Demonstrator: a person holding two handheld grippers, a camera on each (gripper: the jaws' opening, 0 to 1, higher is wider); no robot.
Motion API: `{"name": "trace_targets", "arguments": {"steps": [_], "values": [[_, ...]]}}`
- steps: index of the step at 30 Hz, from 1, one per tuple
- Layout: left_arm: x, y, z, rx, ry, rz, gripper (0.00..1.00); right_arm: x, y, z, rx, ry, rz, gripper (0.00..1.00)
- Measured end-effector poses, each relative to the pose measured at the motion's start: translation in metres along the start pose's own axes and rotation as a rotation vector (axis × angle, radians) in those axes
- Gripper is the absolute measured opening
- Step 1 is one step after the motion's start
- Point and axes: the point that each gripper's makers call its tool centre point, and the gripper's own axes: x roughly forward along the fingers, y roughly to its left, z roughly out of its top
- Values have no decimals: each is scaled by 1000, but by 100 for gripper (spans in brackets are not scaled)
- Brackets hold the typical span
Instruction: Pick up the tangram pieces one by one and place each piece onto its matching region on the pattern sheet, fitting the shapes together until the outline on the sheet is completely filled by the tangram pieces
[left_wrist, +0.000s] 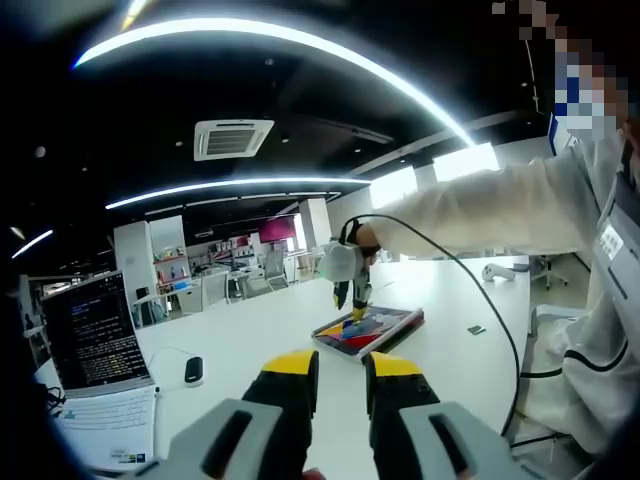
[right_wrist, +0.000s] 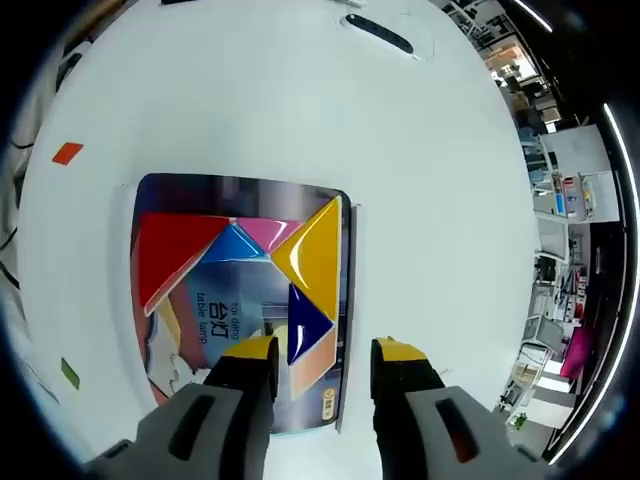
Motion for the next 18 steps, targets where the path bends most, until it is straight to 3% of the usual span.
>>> {"name": "trace_targets", "arguments": {"steps": [3, 5, 9, 11, 15, 18], "values": [[1, 0, -1, -2, 2, 1, 21, -29, 2, 11, -8, -100, -16, 35], [1, 0, -1, -2, 1, 3, 21, -52, 8, 5, -13, -92, -21, 35], [-1, -2, 2, 0, -8, -2, 21, -87, 50, -5, -61, -119, 45, 36], [-3, -2, 3, -1, -12, -1, 21, -95, 73, -6, -79, -167, 92, 37], [-4, -3, 3, -7, -12, -2, 21, -106, 102, -28, -75, -140, 96, 37], [-4, -1, 1, -29, -13, -7, 21, -117, 131, -34, -58, -177, 127, 37]]}}
